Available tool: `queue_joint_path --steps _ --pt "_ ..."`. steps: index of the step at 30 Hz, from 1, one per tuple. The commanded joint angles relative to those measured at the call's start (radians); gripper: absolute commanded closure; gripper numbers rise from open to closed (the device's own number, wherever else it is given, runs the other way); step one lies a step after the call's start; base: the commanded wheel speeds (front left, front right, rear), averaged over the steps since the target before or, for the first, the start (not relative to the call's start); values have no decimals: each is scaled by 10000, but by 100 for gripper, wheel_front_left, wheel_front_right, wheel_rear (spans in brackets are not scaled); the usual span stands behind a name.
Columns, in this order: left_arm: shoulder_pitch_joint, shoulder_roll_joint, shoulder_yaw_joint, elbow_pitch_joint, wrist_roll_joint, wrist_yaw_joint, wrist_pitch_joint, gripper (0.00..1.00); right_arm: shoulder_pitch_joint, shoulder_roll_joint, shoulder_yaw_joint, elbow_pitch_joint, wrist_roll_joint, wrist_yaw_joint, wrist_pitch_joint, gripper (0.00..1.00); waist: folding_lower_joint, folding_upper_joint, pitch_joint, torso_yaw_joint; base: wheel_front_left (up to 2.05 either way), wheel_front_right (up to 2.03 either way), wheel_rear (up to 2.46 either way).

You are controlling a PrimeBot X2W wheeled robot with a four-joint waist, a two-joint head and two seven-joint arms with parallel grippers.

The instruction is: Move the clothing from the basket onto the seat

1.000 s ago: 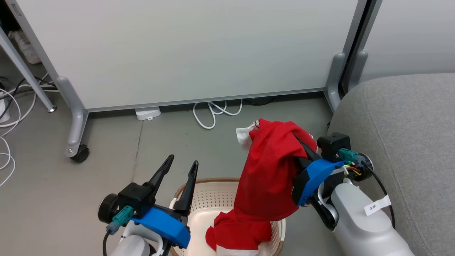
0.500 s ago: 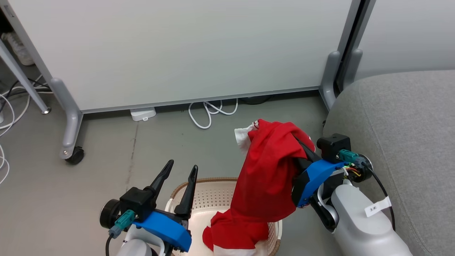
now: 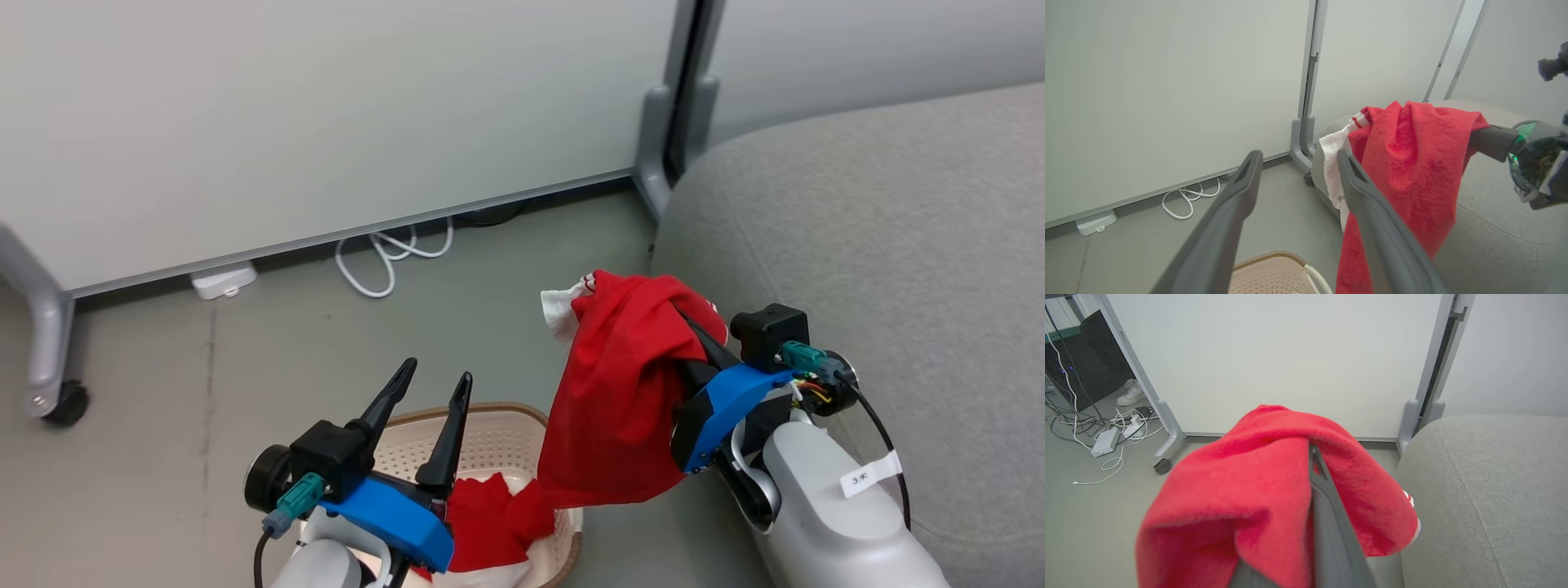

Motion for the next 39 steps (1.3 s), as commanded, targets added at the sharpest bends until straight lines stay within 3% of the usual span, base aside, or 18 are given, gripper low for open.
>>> queue_joint_path --steps 1,11,19,34,39 --pt "-205 3 -64 -55 -15 -20 -51 0 71 -43 -30 -86 -78 1 -11 100 0 0 125 -469 0 0 0" --pt "-450 36 -183 -118 -38 -22 -50 0 120 -31 -226 -264 -184 1 -13 100 0 0 370 -1799 0 0 0" --pt "-573 73 -319 -120 -44 -22 -50 0 255 -18 -420 -411 -217 1 -51 100 0 0 514 -2438 0 0 0" --pt "-750 156 -546 -205 -5 -23 -50 0 354 -4 -677 -636 -164 1 -22 100 0 0 755 -2402 0 0 0" --pt "-839 236 -494 -348 101 -23 -51 0 -170 -7 -1274 -844 52 3 1 100 0 0 1068 -2305 0 0 0"
